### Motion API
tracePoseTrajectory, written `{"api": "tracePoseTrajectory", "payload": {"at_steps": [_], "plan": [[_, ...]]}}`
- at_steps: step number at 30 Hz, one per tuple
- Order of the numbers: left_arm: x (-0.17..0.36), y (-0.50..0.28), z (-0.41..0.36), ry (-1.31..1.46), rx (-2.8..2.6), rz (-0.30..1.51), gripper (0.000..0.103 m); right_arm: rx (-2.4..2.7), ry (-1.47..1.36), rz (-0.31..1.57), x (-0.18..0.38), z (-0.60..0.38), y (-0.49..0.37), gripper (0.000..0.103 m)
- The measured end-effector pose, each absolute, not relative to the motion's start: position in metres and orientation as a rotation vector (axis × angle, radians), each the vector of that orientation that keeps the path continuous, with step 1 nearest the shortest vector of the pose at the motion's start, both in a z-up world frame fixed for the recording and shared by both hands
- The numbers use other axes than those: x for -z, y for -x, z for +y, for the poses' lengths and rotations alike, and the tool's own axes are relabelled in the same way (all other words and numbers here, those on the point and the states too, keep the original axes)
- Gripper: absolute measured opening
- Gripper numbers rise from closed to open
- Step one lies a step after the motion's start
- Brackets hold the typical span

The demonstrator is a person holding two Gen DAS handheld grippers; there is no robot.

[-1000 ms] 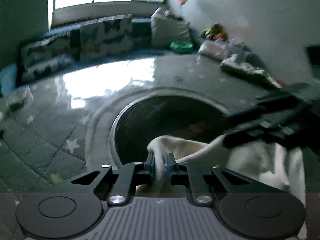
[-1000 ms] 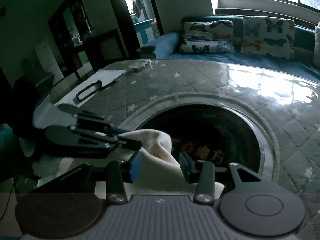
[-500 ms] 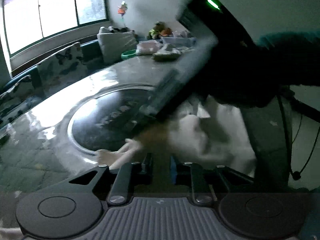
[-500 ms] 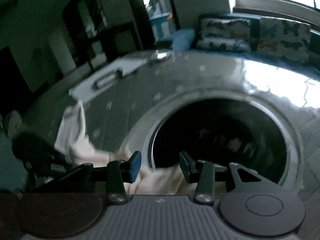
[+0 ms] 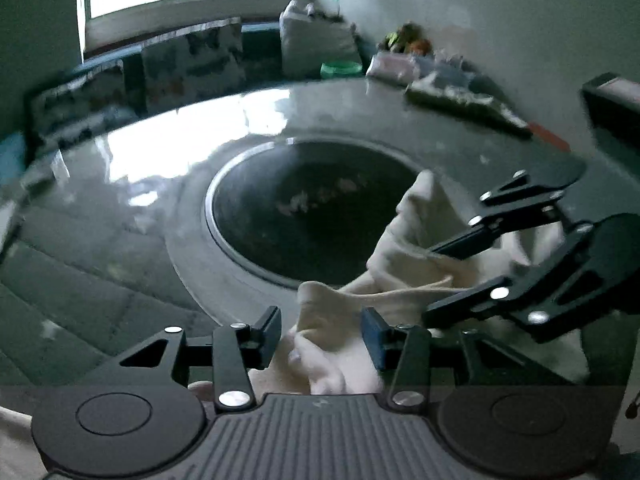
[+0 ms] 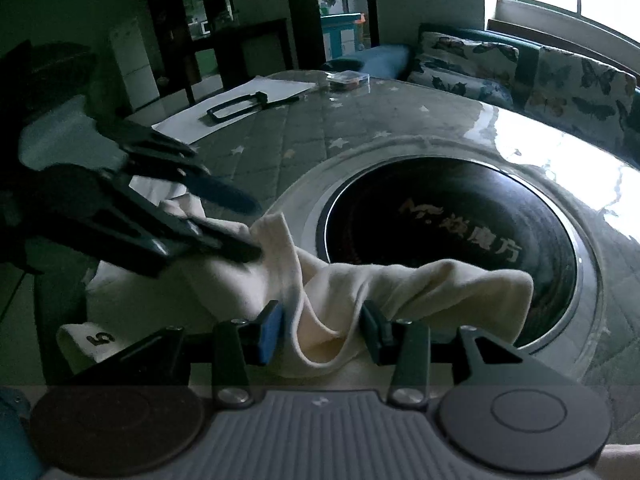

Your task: Fold clothes

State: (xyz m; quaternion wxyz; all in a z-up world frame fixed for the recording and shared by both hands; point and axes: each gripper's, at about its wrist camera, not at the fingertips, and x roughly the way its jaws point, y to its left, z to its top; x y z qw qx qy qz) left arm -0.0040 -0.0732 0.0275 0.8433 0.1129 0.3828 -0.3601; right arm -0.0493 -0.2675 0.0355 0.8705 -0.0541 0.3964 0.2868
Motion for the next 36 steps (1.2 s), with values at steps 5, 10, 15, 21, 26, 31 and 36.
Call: {"api": "tracePoseTrajectory", "payload": {"at_steps": [5, 10, 15, 21, 26, 31, 36], "plan": [[-0.037, 0.008, -0.067, -0.204, 0.727, 0.757, 0.009, -0.603, 0.09, 0.832, -0.038, -0.278, 0.052, 0.043], [-0.069, 0.031, -0.054, -0.146, 0.786, 0.619, 0.007, -0.562, -0.016, 0.79, -0.057, -0.303, 0.048, 0.043], [-0.088, 0.071, -0.044, -0.153, 0.936, 0.519, 0.007, -0.464, -0.06, 0.717, -0.081, -0.327, 0.043, 0.043], [-0.068, 0.115, -0.049, -0.287, 1.074, 0.55, 0.008, -0.402, -0.073, 0.718, -0.088, -0.327, 0.026, 0.043], [-0.049, 0.121, -0.055, -0.329, 1.064, 0.61, 0.008, -0.425, -0.041, 0.779, -0.071, -0.304, 0.008, 0.043], [-0.048, 0.122, -0.054, -0.319, 1.056, 0.61, 0.008, -0.422, 0.066, 0.903, -0.046, -0.272, -0.008, 0.038], [-0.051, 0.116, -0.044, -0.309, 0.98, 0.591, 0.008, -0.407, 0.142, 0.905, -0.041, -0.265, 0.003, 0.007]]}}
